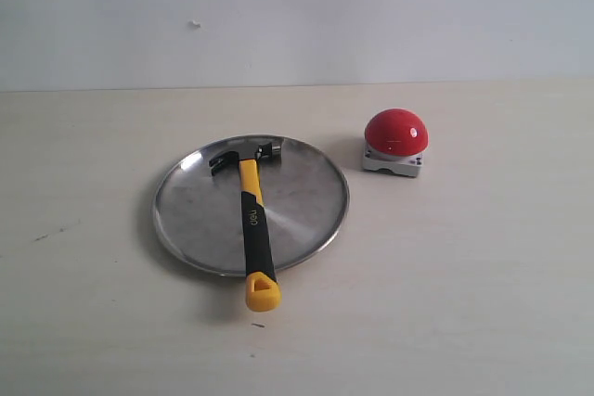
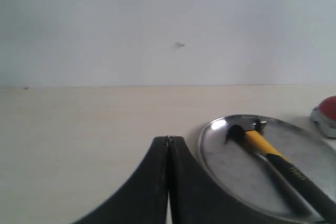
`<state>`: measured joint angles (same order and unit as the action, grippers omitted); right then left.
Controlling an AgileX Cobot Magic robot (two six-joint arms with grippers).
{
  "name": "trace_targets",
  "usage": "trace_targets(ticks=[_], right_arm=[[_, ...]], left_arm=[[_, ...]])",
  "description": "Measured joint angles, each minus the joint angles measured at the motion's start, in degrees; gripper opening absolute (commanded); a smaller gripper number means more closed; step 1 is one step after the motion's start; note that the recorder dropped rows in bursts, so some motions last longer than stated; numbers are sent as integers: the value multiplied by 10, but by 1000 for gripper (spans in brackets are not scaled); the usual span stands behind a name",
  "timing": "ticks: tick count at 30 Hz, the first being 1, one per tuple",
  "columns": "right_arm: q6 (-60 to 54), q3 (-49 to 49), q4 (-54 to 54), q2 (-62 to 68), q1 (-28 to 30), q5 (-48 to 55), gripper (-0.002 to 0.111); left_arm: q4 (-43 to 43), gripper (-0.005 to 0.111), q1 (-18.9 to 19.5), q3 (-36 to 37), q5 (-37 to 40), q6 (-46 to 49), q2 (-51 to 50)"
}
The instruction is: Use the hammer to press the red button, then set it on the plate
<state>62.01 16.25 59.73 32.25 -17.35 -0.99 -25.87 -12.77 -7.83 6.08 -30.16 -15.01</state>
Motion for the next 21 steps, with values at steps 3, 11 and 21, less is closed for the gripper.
trace_targets(ticks=[3, 11, 21], right_arm=[[0, 0, 0, 0, 0, 0, 0], [0, 0, -2, 0, 0, 0, 0], [0, 0, -2, 0, 0, -2, 0]], left_arm=[[-1, 0, 24, 1, 43, 2, 30], [7, 0, 52, 23, 58, -14, 82], [95, 0, 52, 76, 4, 27, 83]])
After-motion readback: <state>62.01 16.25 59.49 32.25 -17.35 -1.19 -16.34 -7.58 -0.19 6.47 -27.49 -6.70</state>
